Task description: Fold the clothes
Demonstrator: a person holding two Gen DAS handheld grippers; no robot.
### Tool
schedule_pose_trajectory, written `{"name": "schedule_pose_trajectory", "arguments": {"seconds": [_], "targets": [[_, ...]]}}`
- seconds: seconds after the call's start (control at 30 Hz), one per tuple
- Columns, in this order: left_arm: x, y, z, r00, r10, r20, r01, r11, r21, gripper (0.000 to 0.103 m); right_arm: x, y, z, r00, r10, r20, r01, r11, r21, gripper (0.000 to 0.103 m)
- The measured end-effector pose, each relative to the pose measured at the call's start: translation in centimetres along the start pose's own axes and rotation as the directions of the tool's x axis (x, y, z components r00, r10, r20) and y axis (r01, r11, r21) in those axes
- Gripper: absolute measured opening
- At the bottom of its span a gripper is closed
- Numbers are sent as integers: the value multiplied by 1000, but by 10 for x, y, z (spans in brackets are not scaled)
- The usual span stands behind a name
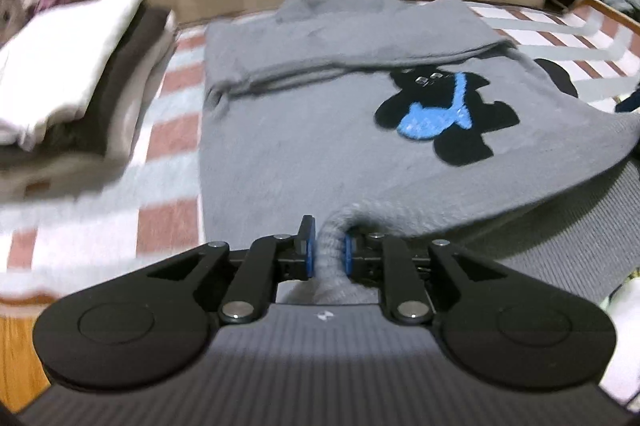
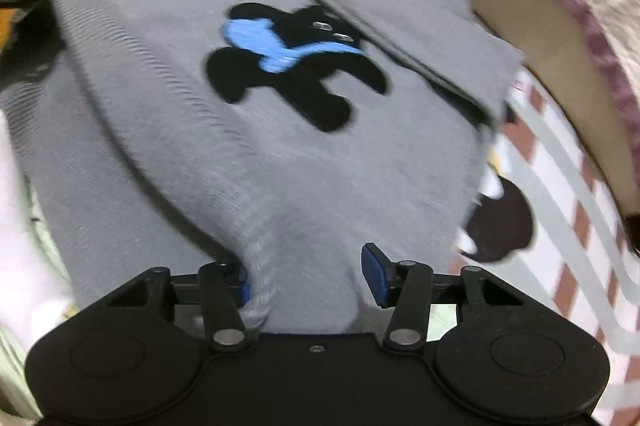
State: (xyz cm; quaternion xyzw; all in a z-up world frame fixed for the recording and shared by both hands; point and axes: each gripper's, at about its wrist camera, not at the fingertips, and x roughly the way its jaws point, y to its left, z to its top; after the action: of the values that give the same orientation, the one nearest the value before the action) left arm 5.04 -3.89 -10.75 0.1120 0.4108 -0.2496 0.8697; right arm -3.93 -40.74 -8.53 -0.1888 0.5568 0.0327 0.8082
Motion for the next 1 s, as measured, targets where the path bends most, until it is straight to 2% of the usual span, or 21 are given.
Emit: {"name": "schedule_pose_trajectory", "arguments": {"seconds": [0.07,0.13,0.17,0.23,0.3,0.33,0.37,0.4,0.5,0.63,0.67,0.73,0.77,0.8,0.9,0.93,0.97,1.0], "targets": [[-7,2,-11,1000,3,-26,-3,1000,-7,15,-3,-6,-7,999,-34,-1,34,999,5,55],[-14,2,-22,998,30,-50,-30,1000,3,22,-6,-14,-13,1000,-10,23,9,998,63,56],[-17,2,-26,997,49,-51,-50,999,-1,27,-8,-18,-15,998,-28,48,24,996,89,58],[-23,4,-35,999,34,-38,-36,997,-66,28,-11,-25,-19,992,-80,100,66,989,134,58],[-23,3,-42,998,3,-59,-9,994,-105,5,-14,-34,-20,986,-75,149,46,981,189,55],[-22,-3,-42,996,40,-82,-46,996,-73,5,-15,-39,-20,983,-59,173,19,975,222,50],[-24,-10,-42,993,88,-74,-90,996,-29,5,-18,-45,-20,979,-40,200,-14,966,258,31],[-28,-15,-39,993,101,-54,-101,995,-6,5,-21,-51,-20,973,-21,229,-49,954,294,6],[-40,-8,-13,994,112,0,-112,994,3,5,-32,-72,-12,940,-54,338,-75,931,358,7],[-28,5,63,983,137,123,-146,987,73,6,-31,-111,18,892,-28,451,-181,893,412,7],[-21,9,84,979,138,153,-151,985,80,9,-27,-120,29,882,-39,469,-185,888,421,7],[6,21,99,979,146,144,-152,988,34,22,-7,-142,50,861,-70,503,-199,864,462,15],[21,27,105,979,150,138,-153,988,9,42,4,-153,60,850,-87,519,-208,851,483,46],[35,33,112,979,154,132,-153,988,-16,46,25,-166,71,858,-80,507,-226,828,514,68],[78,50,131,980,164,112,-155,984,-91,46,84,-195,74,880,-1,475,-330,719,612,66],[92,56,138,980,168,105,-155,981,-115,46,100,-199,67,878,22,478,-368,670,645,66],[96,60,130,982,153,107,-138,981,-139,46,115,-200,57,873,43,486,-406,616,675,66],[99,63,121,985,137,110,-118,980,-162,46,124,-197,50,877,67,476,-420,590,690,66]]}}
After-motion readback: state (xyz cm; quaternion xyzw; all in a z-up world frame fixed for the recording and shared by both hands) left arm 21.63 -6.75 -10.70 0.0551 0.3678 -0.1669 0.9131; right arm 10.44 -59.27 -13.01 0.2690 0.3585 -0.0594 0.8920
